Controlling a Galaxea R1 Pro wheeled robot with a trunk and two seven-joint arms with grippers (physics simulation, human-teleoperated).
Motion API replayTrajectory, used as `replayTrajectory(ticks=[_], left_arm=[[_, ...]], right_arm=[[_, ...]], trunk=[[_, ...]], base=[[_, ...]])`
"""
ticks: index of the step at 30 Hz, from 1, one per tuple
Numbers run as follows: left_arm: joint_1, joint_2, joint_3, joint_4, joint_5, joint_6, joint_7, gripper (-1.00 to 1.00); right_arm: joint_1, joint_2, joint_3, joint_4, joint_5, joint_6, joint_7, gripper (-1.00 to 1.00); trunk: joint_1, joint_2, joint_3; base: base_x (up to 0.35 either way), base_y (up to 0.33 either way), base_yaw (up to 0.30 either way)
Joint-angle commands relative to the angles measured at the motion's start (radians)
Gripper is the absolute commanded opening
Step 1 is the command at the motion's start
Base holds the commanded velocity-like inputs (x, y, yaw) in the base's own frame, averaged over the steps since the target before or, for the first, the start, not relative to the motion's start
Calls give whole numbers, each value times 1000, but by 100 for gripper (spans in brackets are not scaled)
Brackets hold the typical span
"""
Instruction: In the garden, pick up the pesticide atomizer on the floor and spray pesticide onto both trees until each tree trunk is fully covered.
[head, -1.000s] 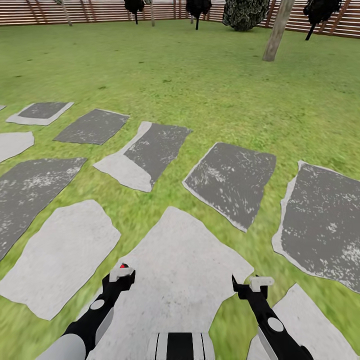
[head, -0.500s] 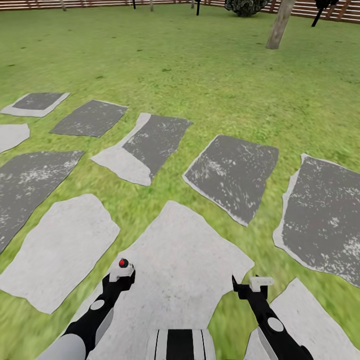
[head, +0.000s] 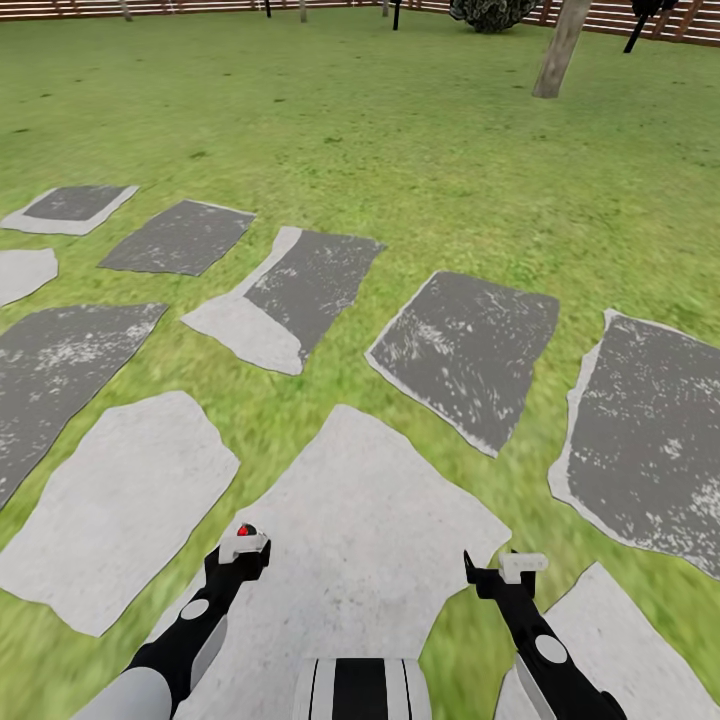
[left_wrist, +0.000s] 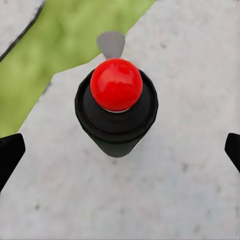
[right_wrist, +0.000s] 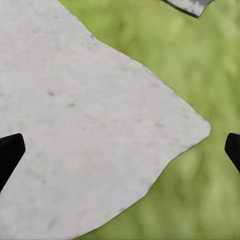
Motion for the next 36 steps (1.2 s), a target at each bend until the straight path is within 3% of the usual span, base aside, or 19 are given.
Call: replayTrajectory(ticks=[1,36], left_arm=[[0,0,0,0,0,0,0,100],[0,0,-1,0,6,0,-1,100]], right_arm=[[0,0,0,0,0,0,0,100],[0,0,-2,0,0,0,0,100]], trunk=[[0,0,0],[0,0,-2]], base=[[5,1,0],[21,0,17]])
